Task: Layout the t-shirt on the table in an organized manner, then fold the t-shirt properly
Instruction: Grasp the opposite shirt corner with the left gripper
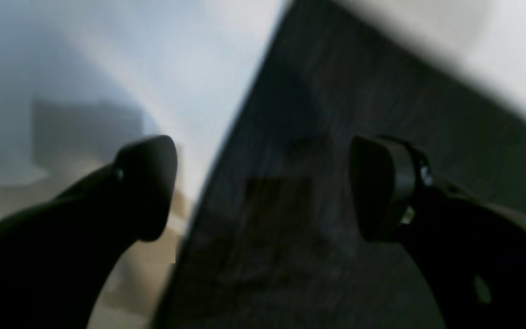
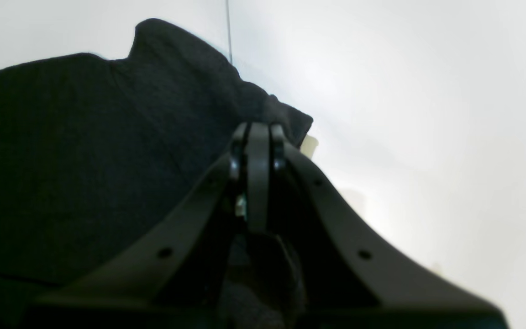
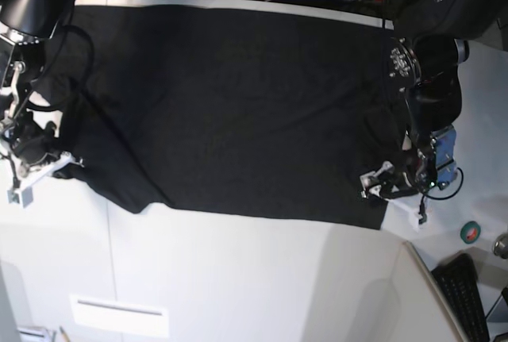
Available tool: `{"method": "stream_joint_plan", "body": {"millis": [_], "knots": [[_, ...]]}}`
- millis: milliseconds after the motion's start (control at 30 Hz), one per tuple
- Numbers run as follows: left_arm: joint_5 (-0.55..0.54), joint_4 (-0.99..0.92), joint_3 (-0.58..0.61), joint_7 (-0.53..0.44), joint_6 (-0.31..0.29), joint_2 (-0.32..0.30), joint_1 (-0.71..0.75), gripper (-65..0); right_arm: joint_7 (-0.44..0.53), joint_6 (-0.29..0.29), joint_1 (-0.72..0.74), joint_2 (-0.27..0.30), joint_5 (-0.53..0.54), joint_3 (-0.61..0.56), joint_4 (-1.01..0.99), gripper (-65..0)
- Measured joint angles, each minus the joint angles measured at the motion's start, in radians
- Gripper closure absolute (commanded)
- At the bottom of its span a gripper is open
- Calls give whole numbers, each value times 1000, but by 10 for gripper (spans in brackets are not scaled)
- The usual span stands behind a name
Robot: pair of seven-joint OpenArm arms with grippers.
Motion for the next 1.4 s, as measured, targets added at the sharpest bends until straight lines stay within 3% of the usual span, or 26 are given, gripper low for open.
{"method": "stream_joint_plan", "body": {"millis": [100,267,400,533,633,1000,1300,1333,1400], "knots": [[-2,3,0,13,0,-2,6,-523,-1,0,-1,2,0,3,0,0],[-8,5,0,-1,0,-8,29,-174,3,0,-1,2,0,3,0,0],[-14,5,0,-3,-5,-10,33,-3,3,0,0,2,0,4,0,0],[-14,11,0,29,-7,-8,31,0,3,0,-1,3,0,5,0,0],[-13,80,-1,125,-8,-5,45,0,2,0,-1,2,0,5,0,0],[-14,610,-5,396,-10,-1,282,0,3,0,-3,2,0,6,0,0],[-17,697,-6,432,-12,2,448,0,3,0,-3,3,0,6,0,0],[-17,718,-6,433,-12,2,464,-44,3,0,-3,3,0,6,0,0],[-16,769,-6,481,-13,1,486,-214,3,0,-3,3,0,6,0,0]]}}
